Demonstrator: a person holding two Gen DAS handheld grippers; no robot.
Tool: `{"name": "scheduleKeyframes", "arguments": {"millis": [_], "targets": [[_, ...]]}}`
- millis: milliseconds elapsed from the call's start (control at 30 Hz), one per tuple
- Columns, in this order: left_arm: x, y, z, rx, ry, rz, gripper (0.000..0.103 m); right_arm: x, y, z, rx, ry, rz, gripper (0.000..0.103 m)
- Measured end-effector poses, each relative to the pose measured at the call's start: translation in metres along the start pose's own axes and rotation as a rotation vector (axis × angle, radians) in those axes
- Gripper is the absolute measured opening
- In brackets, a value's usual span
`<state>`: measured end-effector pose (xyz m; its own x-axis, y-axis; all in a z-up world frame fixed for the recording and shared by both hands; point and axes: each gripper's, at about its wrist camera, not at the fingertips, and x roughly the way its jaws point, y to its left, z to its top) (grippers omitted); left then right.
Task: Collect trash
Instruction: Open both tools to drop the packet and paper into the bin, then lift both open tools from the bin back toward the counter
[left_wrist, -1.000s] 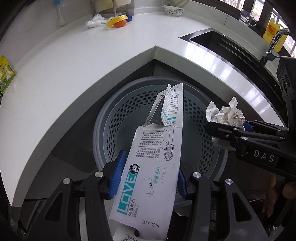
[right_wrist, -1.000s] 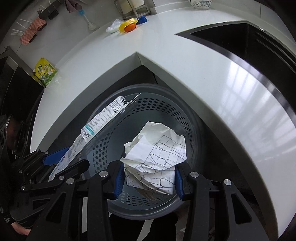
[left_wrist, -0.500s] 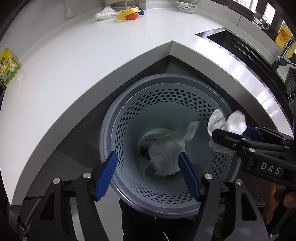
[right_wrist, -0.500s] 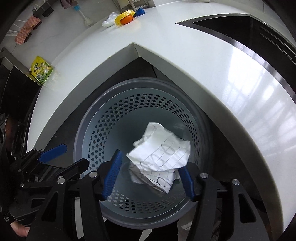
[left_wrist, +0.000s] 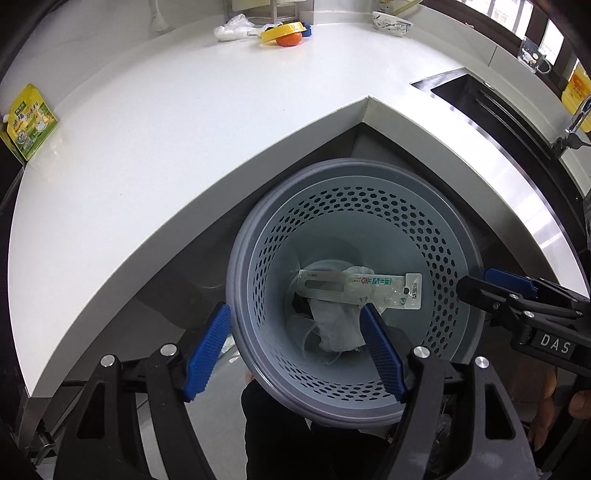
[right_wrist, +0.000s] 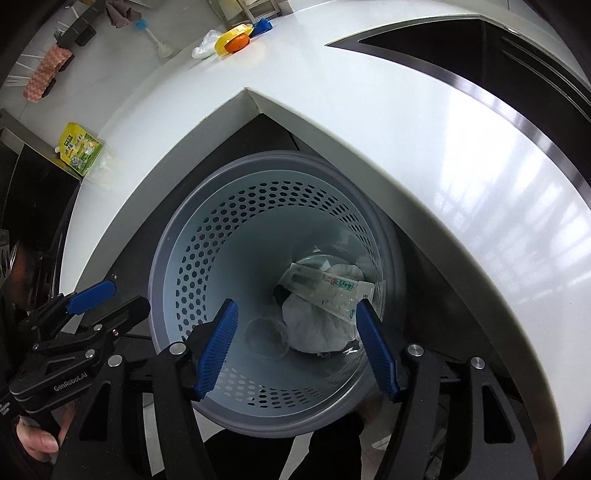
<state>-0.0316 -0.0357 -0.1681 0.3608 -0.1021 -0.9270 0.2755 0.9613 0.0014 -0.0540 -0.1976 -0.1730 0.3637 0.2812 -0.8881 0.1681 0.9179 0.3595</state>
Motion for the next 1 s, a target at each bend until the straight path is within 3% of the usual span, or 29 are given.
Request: {"name": "scheduleKeyframes", "arguments": {"millis": [467,1000], "targets": [[-0.041,-0.005,0.021,-0.033,-0.08,-0.004,0.074,-0.043,0.0,0.005,-0.026,-0.066,0.025,0.064],[-0.092,0.015,0.07,-0.041,-0.218,0.009,0.078,-0.077,0.03,0.058,-0.078,-0.206,0.041,0.064]]}}
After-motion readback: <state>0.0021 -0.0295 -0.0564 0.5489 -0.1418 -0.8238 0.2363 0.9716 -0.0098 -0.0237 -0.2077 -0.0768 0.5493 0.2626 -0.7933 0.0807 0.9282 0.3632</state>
